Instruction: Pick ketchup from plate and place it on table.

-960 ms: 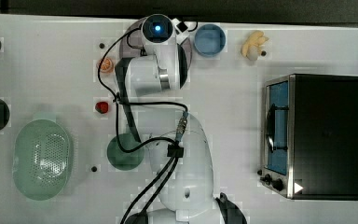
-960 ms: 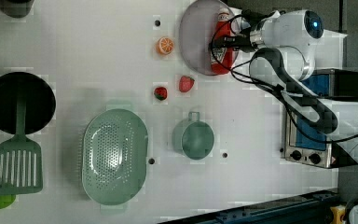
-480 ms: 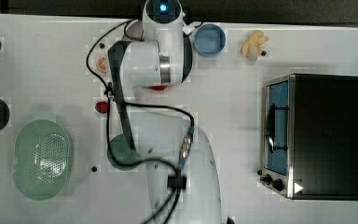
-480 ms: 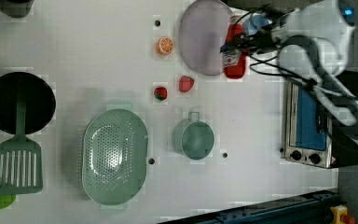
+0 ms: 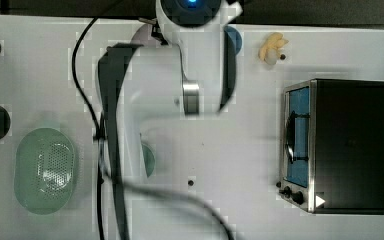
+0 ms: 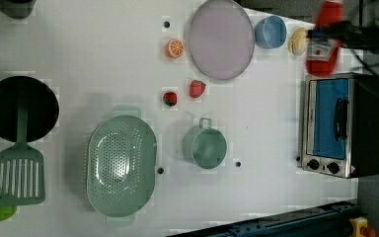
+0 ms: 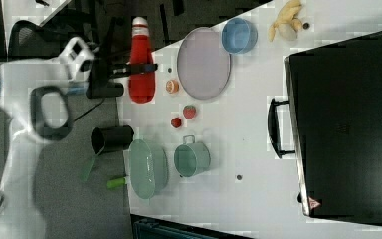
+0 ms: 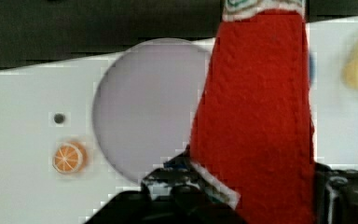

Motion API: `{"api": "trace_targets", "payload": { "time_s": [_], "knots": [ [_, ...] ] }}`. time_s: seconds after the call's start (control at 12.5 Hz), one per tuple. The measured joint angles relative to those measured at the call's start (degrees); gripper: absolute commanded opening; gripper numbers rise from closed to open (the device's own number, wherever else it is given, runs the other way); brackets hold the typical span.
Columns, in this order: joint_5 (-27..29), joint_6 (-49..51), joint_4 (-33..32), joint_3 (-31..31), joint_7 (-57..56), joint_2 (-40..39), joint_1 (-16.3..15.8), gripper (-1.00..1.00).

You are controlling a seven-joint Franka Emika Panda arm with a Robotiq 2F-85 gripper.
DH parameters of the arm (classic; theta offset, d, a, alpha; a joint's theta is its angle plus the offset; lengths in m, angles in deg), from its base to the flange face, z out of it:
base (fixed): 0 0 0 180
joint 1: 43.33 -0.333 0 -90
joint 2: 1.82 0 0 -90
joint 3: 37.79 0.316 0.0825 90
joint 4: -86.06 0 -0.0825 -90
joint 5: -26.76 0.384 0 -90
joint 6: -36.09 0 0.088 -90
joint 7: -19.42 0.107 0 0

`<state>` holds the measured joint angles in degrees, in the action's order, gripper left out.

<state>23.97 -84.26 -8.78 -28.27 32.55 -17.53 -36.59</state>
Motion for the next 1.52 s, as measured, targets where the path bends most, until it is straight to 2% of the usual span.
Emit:
{"api": "trace_targets", "payload": {
  "time_s": [0.24,0.48,0.88,1.28,1.36,1.52],
  "knots": [
    [0.06,-0.20,-9.96,-0.52,-0.03,10.75,2.71,0.18],
    [0.37,-0.64,-21.32,-1.90,-0.03,15.84,3.94,0.18],
    [0.12,-10.94,-37.21,-3.53,-0.06,12.78,4.39,0.18],
    [0.15,-17.90,-42.92,-2.95,-0.08,6.03,4.43,0.18],
    [0.15,-19.08,-43.03,-2.74,-0.08,4.75,4.36,0.23],
    [0.14,-22.27,-42.58,-2.79,-0.08,1.85,4.28,0.65]
  ]
}}
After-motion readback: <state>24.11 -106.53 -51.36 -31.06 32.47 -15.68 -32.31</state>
